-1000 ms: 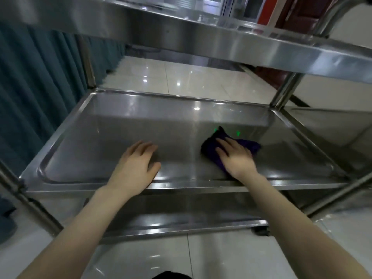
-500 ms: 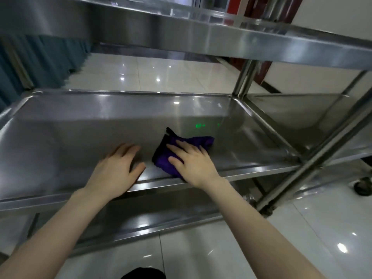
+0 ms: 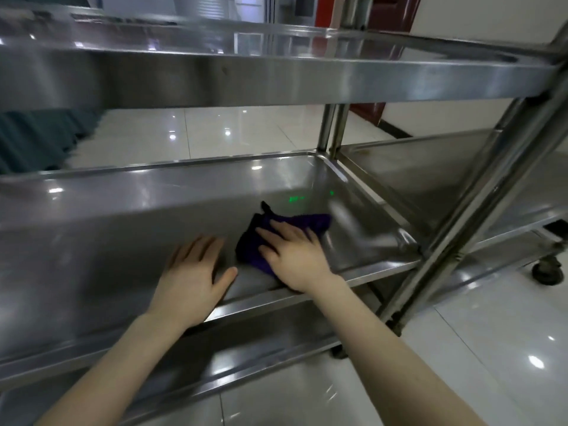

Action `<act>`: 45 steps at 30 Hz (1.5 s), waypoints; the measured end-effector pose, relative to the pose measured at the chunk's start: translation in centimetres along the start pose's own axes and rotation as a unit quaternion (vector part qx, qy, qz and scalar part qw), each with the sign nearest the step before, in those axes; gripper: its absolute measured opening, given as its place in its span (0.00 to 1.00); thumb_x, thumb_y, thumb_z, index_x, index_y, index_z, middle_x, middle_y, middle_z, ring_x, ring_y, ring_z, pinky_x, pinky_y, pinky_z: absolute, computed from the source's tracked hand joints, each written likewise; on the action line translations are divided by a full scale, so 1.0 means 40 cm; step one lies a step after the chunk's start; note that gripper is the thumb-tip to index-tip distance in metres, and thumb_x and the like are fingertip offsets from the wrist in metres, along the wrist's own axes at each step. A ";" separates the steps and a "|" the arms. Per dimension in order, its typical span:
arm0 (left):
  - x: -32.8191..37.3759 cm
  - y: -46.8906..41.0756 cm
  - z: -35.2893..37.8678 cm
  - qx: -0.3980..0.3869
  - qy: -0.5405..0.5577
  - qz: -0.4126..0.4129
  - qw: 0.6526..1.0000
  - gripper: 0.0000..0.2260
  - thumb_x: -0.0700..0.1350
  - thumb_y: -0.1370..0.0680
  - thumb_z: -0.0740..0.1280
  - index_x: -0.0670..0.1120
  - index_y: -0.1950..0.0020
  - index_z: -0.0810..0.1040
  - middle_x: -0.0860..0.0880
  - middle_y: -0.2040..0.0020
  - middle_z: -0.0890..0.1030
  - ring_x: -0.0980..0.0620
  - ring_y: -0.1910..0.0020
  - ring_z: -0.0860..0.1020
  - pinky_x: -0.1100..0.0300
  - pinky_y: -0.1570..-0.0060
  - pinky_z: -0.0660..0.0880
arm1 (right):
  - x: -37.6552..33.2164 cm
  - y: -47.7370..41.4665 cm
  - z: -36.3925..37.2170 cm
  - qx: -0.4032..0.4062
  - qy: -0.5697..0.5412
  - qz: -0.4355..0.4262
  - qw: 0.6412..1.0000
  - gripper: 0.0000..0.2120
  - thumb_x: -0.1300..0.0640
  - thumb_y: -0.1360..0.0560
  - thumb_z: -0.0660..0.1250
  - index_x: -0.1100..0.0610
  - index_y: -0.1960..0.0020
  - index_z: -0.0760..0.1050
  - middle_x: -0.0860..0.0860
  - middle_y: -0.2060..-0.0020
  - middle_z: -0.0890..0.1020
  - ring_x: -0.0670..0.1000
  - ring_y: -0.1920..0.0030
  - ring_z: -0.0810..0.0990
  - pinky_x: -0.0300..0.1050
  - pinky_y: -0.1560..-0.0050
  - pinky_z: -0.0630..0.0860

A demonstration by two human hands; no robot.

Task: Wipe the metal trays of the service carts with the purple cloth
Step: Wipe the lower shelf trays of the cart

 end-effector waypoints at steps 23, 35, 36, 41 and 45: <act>0.004 0.009 0.006 -0.055 -0.023 -0.061 0.996 0.33 0.66 0.27 0.49 0.51 0.26 0.66 0.49 0.25 0.65 0.46 0.29 0.65 0.53 0.29 0.61 | -0.022 -0.215 0.033 -0.093 -0.050 -0.087 0.991 0.23 0.41 0.19 0.50 0.40 0.25 0.59 0.45 0.23 0.58 0.52 0.24 0.57 0.58 0.26 0.49; 0.002 0.004 0.004 -0.031 -0.022 -0.056 0.998 0.29 0.65 0.26 0.52 0.53 0.30 0.69 0.52 0.27 0.67 0.49 0.30 0.66 0.54 0.31 0.63 | 0.002 -0.392 0.045 -0.037 -0.017 -0.013 0.999 0.21 0.46 0.18 0.50 0.44 0.26 0.62 0.49 0.24 0.61 0.55 0.26 0.59 0.66 0.28 0.50; 0.000 0.002 0.005 -0.029 -0.017 -0.054 0.998 0.28 0.64 0.25 0.54 0.53 0.30 0.70 0.51 0.28 0.67 0.49 0.30 0.66 0.54 0.32 0.63 | -0.111 -0.394 0.070 -0.052 -0.018 -0.078 0.995 0.21 0.46 0.18 0.50 0.45 0.25 0.62 0.48 0.24 0.61 0.54 0.25 0.59 0.67 0.28 0.51; -0.007 0.007 0.003 -0.004 0.008 -0.045 0.999 0.22 0.59 0.22 0.59 0.51 0.32 0.72 0.50 0.31 0.72 0.48 0.35 0.70 0.54 0.36 0.67 | -0.253 -0.331 0.097 -0.108 -0.014 -0.192 0.975 0.22 0.46 0.17 0.50 0.45 0.24 0.59 0.45 0.24 0.60 0.50 0.24 0.56 0.65 0.28 0.51; -0.007 0.005 0.007 0.019 0.004 -0.037 0.999 0.19 0.58 0.23 0.62 0.49 0.38 0.76 0.48 0.36 0.75 0.44 0.40 0.73 0.55 0.40 0.68 | 0.101 -0.288 0.013 -0.016 -0.027 0.040 0.999 0.21 0.43 0.18 0.51 0.42 0.26 0.62 0.47 0.25 0.63 0.55 0.27 0.63 0.61 0.28 0.54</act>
Point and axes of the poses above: each hand's wrist, its own y-axis away from the middle knuckle, its own z-axis out of the palm, x = y × z, the point moved 5 cm from there along -y, towards the middle knuckle
